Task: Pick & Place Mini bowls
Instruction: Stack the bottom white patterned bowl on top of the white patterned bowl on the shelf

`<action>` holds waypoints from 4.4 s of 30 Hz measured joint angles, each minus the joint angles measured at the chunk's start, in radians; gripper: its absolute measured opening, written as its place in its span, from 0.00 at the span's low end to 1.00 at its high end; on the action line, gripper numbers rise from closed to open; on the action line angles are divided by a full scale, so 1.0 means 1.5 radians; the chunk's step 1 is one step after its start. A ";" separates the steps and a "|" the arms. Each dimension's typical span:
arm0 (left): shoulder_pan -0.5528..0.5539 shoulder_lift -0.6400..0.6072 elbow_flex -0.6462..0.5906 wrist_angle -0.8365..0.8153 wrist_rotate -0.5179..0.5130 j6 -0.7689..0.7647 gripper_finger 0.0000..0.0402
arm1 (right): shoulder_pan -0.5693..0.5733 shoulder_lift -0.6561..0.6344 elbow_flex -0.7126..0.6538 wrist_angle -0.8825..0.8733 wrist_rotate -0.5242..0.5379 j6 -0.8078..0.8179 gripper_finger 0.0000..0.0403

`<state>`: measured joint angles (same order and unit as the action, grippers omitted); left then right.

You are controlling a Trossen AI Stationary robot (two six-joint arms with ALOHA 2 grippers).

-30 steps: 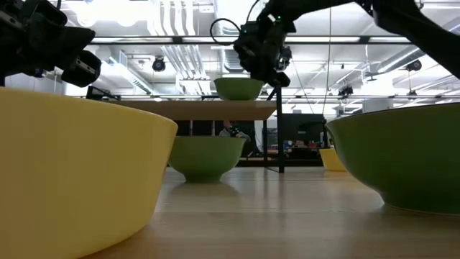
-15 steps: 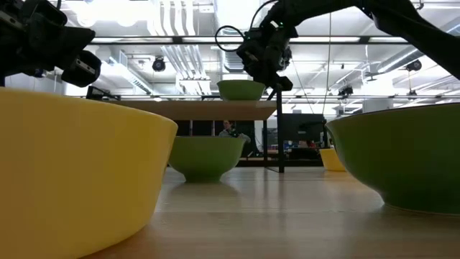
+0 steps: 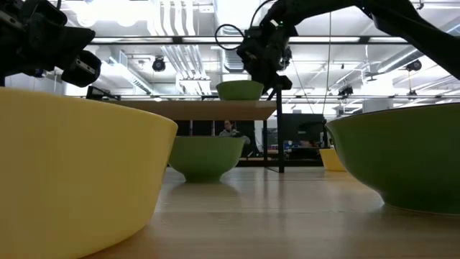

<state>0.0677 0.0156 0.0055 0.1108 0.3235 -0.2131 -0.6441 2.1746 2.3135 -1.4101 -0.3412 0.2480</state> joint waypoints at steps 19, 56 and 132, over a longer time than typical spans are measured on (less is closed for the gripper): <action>0.000 0.000 0.000 0.000 0.000 0.000 0.00 | 0.123 -0.155 0.024 -0.062 -0.034 -0.226 0.40; 0.000 0.000 0.000 0.000 0.000 0.000 0.00 | 0.575 -0.184 -0.447 0.102 0.008 -0.150 0.32; 0.000 0.000 0.000 0.000 0.000 0.000 0.00 | 0.081 -0.191 -0.029 -0.032 -0.103 0.120 0.03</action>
<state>0.0676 0.0154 0.0055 0.1108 0.3234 -0.2131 -0.5227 1.8885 2.2698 -1.4586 -0.4954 0.4273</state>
